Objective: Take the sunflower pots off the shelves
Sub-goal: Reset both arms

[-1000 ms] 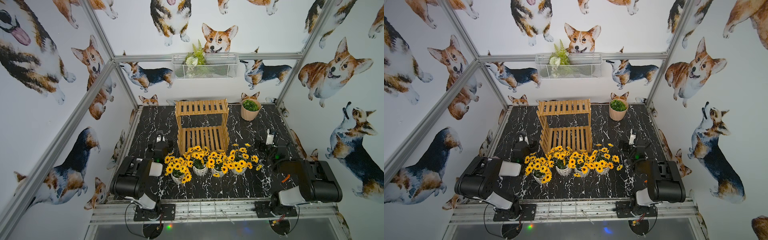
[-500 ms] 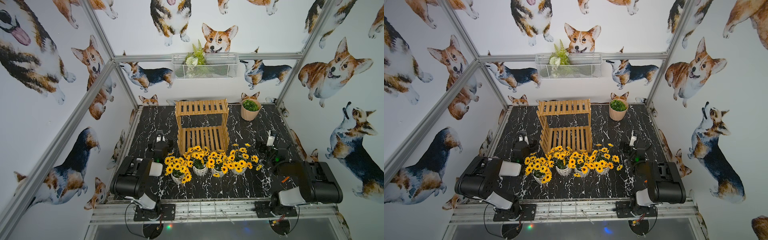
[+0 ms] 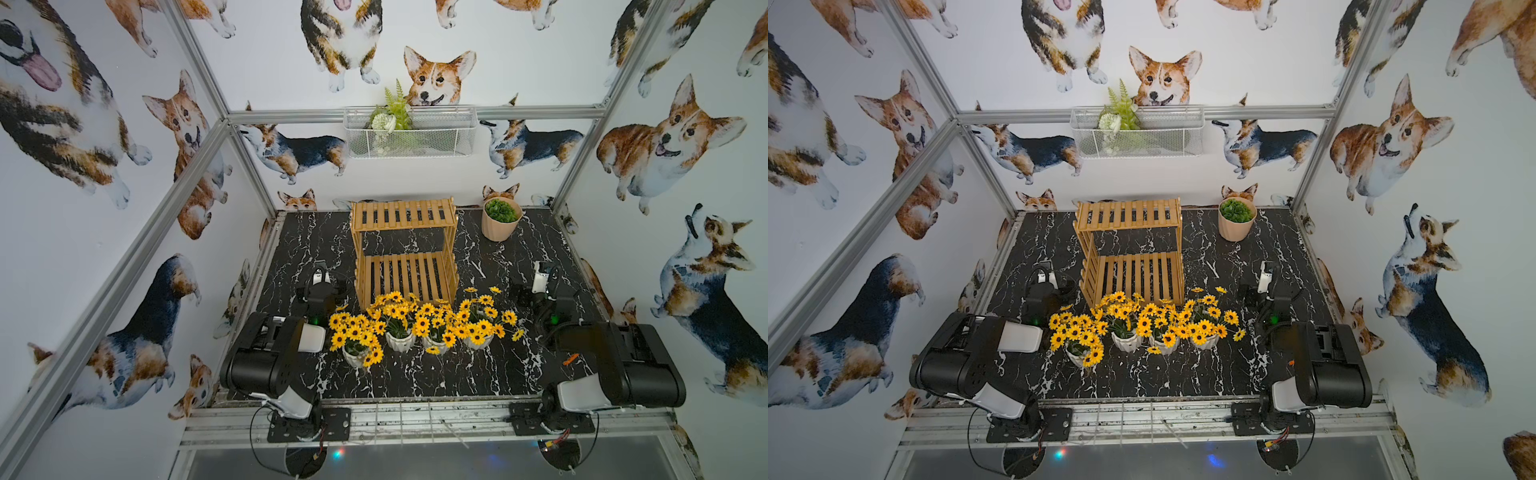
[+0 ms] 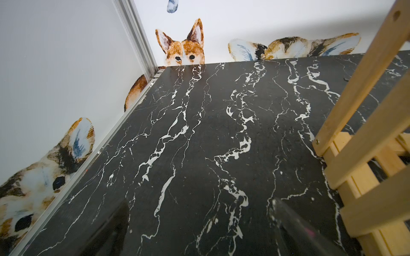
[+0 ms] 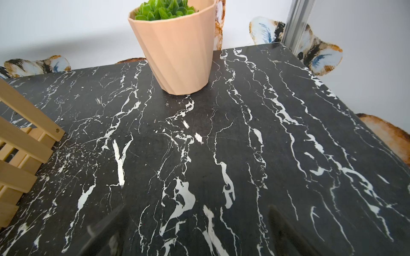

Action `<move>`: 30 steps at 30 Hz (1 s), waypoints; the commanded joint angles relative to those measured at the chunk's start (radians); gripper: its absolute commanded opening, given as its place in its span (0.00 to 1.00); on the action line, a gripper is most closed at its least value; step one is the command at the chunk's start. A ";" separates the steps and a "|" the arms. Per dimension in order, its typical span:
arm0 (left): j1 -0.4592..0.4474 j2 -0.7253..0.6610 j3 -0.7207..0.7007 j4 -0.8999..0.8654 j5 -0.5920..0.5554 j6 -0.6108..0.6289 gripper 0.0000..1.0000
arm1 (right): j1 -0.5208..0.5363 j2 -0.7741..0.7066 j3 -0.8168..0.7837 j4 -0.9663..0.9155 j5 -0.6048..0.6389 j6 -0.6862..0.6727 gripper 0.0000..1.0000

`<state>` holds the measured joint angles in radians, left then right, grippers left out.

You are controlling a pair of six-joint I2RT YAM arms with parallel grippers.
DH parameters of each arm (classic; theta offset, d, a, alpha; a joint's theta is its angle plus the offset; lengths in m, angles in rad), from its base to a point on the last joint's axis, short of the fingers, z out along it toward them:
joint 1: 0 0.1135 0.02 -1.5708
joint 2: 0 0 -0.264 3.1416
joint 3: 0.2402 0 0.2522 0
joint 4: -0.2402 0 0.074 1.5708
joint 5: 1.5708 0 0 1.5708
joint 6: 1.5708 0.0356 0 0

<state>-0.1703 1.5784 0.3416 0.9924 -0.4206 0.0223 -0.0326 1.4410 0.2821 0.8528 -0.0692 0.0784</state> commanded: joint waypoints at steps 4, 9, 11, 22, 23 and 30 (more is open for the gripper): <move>0.001 0.002 0.005 0.026 0.002 0.005 1.00 | 0.002 -0.003 -0.006 0.058 -0.059 -0.027 1.00; 0.001 0.002 0.005 0.026 0.002 0.005 1.00 | 0.002 0.004 0.035 -0.014 -0.095 -0.046 1.00; 0.002 0.002 0.005 0.026 0.003 0.005 1.00 | 0.001 0.001 0.031 -0.009 -0.058 -0.030 1.00; 0.002 0.002 0.005 0.026 0.003 0.005 1.00 | 0.002 0.008 0.042 -0.027 -0.028 -0.015 1.00; 0.002 0.002 0.005 0.028 0.003 0.005 1.00 | 0.001 0.013 0.067 -0.067 -0.013 -0.011 1.00; 0.002 0.002 0.005 0.026 0.002 0.005 1.00 | 0.001 0.008 0.032 -0.003 0.014 0.002 1.00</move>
<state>-0.1703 1.5784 0.3416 0.9924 -0.4206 0.0219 -0.0326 1.4437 0.2901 0.8433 -0.0280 0.0818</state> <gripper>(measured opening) 0.998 0.996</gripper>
